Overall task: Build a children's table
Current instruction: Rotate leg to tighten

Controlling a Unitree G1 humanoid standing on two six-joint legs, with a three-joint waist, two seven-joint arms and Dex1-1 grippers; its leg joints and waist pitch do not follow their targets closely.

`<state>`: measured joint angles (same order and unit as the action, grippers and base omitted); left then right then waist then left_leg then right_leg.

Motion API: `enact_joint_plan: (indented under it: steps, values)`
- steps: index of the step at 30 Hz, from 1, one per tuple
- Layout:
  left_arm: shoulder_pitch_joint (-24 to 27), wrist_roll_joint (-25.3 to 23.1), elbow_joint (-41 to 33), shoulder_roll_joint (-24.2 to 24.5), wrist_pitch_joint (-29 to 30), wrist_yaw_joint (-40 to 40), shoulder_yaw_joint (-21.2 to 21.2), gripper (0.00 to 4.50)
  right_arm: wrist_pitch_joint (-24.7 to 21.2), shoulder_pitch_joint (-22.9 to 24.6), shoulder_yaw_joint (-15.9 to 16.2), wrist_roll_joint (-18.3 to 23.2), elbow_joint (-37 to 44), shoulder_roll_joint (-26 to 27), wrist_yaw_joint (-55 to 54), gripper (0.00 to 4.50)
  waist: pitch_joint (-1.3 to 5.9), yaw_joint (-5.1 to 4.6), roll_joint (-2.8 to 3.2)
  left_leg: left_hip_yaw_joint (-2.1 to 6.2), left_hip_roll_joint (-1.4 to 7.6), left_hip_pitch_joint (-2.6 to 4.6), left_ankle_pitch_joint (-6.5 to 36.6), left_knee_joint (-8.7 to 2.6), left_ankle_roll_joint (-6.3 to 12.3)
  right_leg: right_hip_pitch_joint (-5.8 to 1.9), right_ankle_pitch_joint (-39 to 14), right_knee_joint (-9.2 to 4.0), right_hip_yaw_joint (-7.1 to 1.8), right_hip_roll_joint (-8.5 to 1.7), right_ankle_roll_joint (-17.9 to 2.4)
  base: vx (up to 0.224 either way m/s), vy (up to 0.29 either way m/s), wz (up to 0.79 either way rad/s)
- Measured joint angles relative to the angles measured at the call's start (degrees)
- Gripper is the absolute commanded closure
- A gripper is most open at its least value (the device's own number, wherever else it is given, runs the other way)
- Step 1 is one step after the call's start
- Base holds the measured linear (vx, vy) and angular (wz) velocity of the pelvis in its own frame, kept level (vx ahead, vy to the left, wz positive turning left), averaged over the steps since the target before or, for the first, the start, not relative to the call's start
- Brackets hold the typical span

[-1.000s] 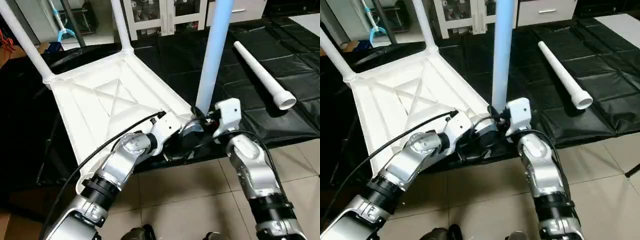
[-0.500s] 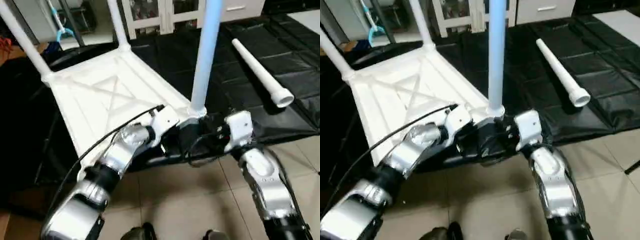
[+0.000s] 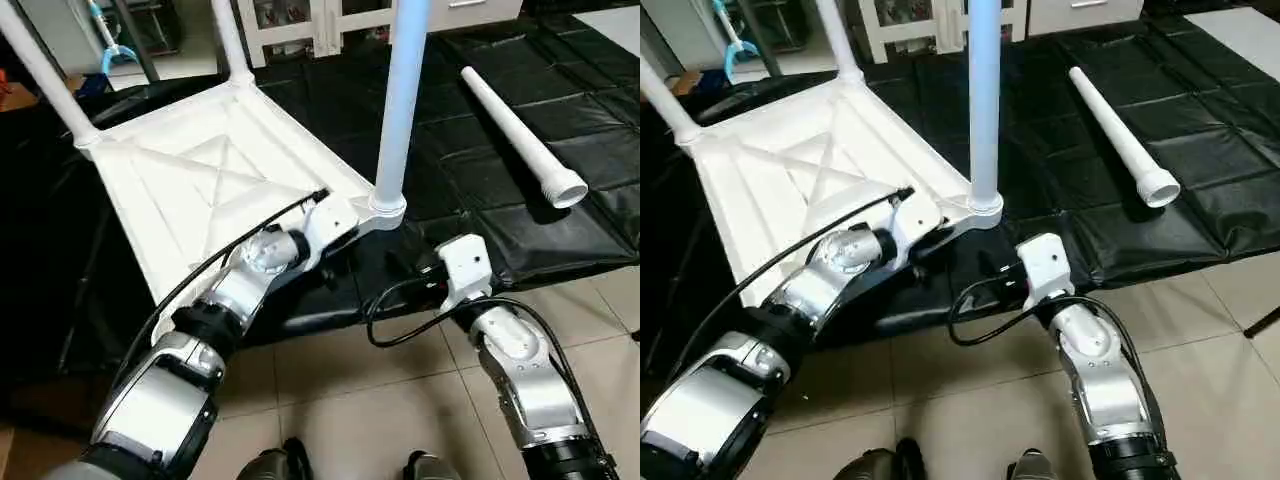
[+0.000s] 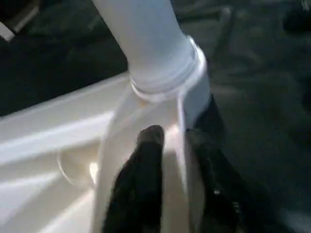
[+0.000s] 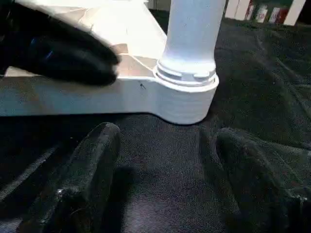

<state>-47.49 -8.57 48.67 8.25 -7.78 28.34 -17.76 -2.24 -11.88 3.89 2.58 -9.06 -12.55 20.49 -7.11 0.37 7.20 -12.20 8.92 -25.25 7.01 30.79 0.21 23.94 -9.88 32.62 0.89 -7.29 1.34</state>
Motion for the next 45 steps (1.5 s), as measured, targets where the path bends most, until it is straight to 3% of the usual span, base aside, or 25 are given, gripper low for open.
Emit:
enact_joint_plan:
  steps: [1, 2, 6, 8, 11, 15, 20, 25, 28, 33, 38, 45]
  values:
    - [-0.2, 0.0, 0.0, 0.0, -0.1, 0.0, 0.3, 3.48, 0.0, 0.0, 0.0, 0.0, 0.0, 0.0, 0.0, 1.06, 0.0, -0.06, 0.0, 0.0, 0.03, 0.0, 0.0, 0.14, 0.0, 0.0, 0.1, 0.01, -0.01, 0.0, 0.1, 0.0, 0.0, 0.0]
    - [-0.2, 0.1, 0.0, 0.0, -0.2, -0.1, 0.6, 3.15, -0.1, 0.0, 0.0, 0.0, 0.0, 0.0, 0.0, 1.06, 0.01, -0.1, 0.01, 0.01, 0.07, -0.01, 0.0, 0.28, 0.0, 0.0, 0.2, 0.05, 0.0, 0.0, 0.2, 0.055, 0.003, -0.06]
    - [0.2, 2.1, -1.0, 0.1, 0.2, 0.4, 2.2, 3.12, -0.2, 0.0, 0.0, -0.1, 0.0, 0.0, 0.1, 1.06, 0.04, -0.09, 0.06, 0.04, 0.17, -0.22, 0.0, 0.76, 0.09, 0.08, -0.1, 0.07, 0.0, 0.02, 0.6, 0.062, 0.01, -0.06]
    - [1.1, 3.5, -3.7, 0.2, 1.3, 1.6, 3.2, 2.86, -0.3, 0.0, 0.0, -0.1, 0.1, 0.0, 0.1, 1.06, 0.04, -0.06, 0.07, 0.03, 0.19, -0.49, 0.0, 1.0, 0.54, 0.18, -0.2, 0.05, 0.02, 0.01, 0.6, 0.029, 0.007, -0.02]
    - [6.3, 9.3, -16.0, 2.6, 8.3, 7.7, 5.7, 2.72, -0.9, -0.3, 0.1, 0.1, 0.5, -0.2, 0.3, 1.06, 0.06, 0.07, 0.08, 0.0, 0.22, -1.21, 0.3, 1.63, 1.04, 0.87, -0.3, 0.51, 0.04, -0.04, 0.4, 0.0, 0.0, 0.0]
    - [12.1, 14.5, -28.8, 8.7, 16.1, 16.4, 5.7, 2.32, -0.9, -0.8, 0.1, 0.2, 0.5, -0.4, 1.4, 1.06, 0.07, 0.54, 0.12, -0.01, 0.34, -1.35, 0.3, 1.84, 1.02, 0.97, -0.3, 0.57, 0.03, 0.0, 0.3, 0.0, 0.0, 0.0]
    - [21.1, 22.6, -44.9, 18.4, 26.0, 26.4, 4.2, 2.32, -0.6, -0.9, 0.2, 1.5, 1.8, -1.1, 3.5, 1.06, 0.05, 1.08, 0.13, -0.61, 0.34, -0.79, 0.5, 1.71, 0.68, 0.66, -0.1, 0.57, -0.13, -0.01, 0.0, 0.0, 0.0, 0.0]
    - [26.2, 24.5, -53.2, 24.8, 32.5, 30.4, 4.6, 2.32, 0.2, -0.6, 1.0, 2.3, 3.0, -2.0, 6.5, 1.06, -0.08, 1.33, 0.16, -0.84, 0.24, 0.13, 0.5, 1.33, 0.59, 0.0, -0.4, 0.4, -0.29, -0.03, 0.5, 0.0, 0.0, 0.0]
    - [31.4, 28.2, -60.9, 32.2, 39.8, 32.8, 7.6, 2.32, 0.7, 0.3, 1.0, 3.7, 5.0, -3.6, 9.3, 1.06, -0.14, 1.1, 0.08, -0.73, 0.24, 0.35, 0.4, 1.02, 0.49, 0.06, -0.5, 0.39, -0.35, -0.04, 0.7, 0.0, 0.0, 0.0]
    - [34.7, 31.3, -66.1, 38.6, 44.9, 34.7, 11.3, 2.32, 1.0, 0.6, 1.1, 4.1, 5.0, -3.7, 10.6, 1.06, -0.14, 1.12, 0.08, -0.64, 0.27, 0.63, 0.4, 0.64, 0.45, 0.1, -0.5, 0.42, -0.37, 0.01, 0.7, 0.0, 0.0, 0.0]
    - [37.1, 31.3, -66.3, 43.2, 47.8, 35.6, 15.2, 2.32, 1.2, 1.2, 1.1, 4.5, 5.1, -4.4, 12.3, 1.06, -0.3, 0.96, -0.15, -0.46, 0.29, 0.86, 0.4, 0.55, 0.36, 0.23, -0.6, 0.37, -0.34, 0.02, 0.8, 0.0, 0.0, 0.0]
    - [38.9, 31.3, -66.4, 48.4, 50.4, 36.3, 16.0, 2.32, 1.2, 2.2, 2.9, 5.5, 6.6, -5.5, 15.5, 1.06, -0.34, 0.47, -0.18, -0.46, 0.24, 1.19, 0.4, 0.55, 0.35, 0.43, -0.8, 0.23, -0.34, 0.03, 1.1, 0.0, 0.0, 0.0]
